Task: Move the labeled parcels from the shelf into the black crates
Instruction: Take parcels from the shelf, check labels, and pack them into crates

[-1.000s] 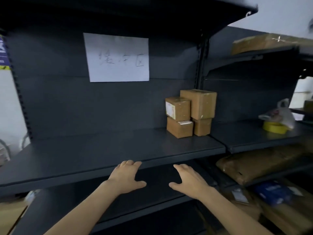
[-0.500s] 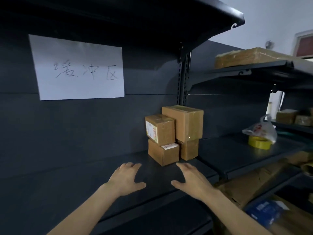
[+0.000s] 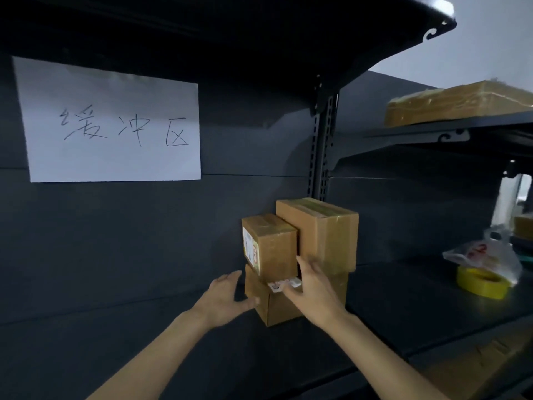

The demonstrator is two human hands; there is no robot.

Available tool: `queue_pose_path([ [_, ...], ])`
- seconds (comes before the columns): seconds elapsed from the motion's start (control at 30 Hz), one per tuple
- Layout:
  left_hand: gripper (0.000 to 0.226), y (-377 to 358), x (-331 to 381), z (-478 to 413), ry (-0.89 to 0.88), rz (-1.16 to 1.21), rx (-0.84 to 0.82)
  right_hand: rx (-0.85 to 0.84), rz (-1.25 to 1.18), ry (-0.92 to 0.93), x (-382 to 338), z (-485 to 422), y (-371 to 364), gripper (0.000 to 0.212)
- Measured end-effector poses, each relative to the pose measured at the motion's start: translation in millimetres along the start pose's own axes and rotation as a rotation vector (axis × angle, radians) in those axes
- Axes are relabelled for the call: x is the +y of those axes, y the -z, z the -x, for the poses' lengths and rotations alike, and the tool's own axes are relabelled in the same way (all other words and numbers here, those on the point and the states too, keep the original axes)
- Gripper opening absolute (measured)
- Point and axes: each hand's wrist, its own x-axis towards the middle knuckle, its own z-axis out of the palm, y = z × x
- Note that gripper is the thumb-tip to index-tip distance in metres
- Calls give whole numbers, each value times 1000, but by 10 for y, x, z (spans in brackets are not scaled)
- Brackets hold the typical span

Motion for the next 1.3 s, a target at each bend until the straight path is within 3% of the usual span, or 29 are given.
queue_pose_path([
  [0.27, 61, 53, 281, -536, 168, 596, 197, 97, -169, -55, -7, -441, -149, 73],
  [0.47, 72, -57, 259, -769, 357, 748, 70, 48, -342, -151, 30, -623, -244, 85],
  [0.63, 74, -120, 286, -784, 309, 962, 12, 42, -458, -165, 57, -651, -247, 86],
  [0.83, 66, -42, 202, -601, 176, 1145, 154, -22, -671, -66, -12, -569, -203, 54],
  [0.93, 76, 103, 19, -371, 145, 1216, 241, -104, -702, -72, -116, -538, -220, 59],
  [1.03, 90, 243, -185, -90, 181, 1139, 401, -161, -697, -69, -287, -499, -355, 50],
  [1.2, 68, 384, -536, 378, 177, 819, 625, -252, -582, 46, -542, -383, -718, 69],
  [1.3, 66, 450, -733, 615, 183, 738, 655, -419, -605, 95, -653, -309, -916, 62],
])
